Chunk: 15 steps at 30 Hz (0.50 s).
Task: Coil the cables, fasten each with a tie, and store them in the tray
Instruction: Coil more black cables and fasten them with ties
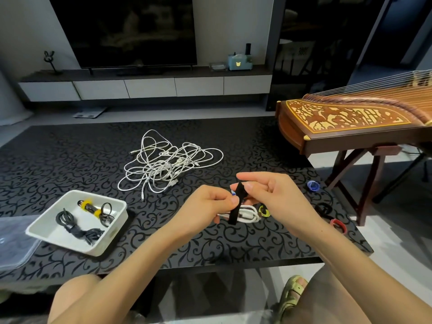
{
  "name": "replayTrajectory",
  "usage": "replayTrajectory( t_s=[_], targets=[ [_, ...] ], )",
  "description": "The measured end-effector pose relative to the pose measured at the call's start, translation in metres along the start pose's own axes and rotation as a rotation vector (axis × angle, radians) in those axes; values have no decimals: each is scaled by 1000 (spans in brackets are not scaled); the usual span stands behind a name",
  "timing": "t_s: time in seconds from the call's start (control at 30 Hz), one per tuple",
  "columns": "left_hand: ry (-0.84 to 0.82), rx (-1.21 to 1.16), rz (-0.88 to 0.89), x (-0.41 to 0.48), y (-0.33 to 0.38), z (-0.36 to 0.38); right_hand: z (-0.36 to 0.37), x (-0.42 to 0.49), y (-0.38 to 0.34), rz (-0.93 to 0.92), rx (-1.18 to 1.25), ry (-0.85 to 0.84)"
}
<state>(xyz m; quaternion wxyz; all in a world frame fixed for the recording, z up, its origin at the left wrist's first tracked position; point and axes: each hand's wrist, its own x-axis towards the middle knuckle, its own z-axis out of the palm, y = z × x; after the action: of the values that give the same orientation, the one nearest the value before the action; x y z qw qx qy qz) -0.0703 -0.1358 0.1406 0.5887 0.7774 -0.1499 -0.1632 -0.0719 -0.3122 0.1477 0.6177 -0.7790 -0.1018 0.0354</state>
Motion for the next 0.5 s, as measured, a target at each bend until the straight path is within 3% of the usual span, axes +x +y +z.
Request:
replayTrajectory(
  t_s=[0.17,0.33,0.5],
  targets=[
    [22,2,-27,0,-2,-1,2,-2,-3,-43,60,-36],
    [47,21,-31,1,-3,-2,4,2,-7,137,358,-36],
    [71,58,-45,0,-1,-2,1,8,-9,230,359,-78]
  ],
)
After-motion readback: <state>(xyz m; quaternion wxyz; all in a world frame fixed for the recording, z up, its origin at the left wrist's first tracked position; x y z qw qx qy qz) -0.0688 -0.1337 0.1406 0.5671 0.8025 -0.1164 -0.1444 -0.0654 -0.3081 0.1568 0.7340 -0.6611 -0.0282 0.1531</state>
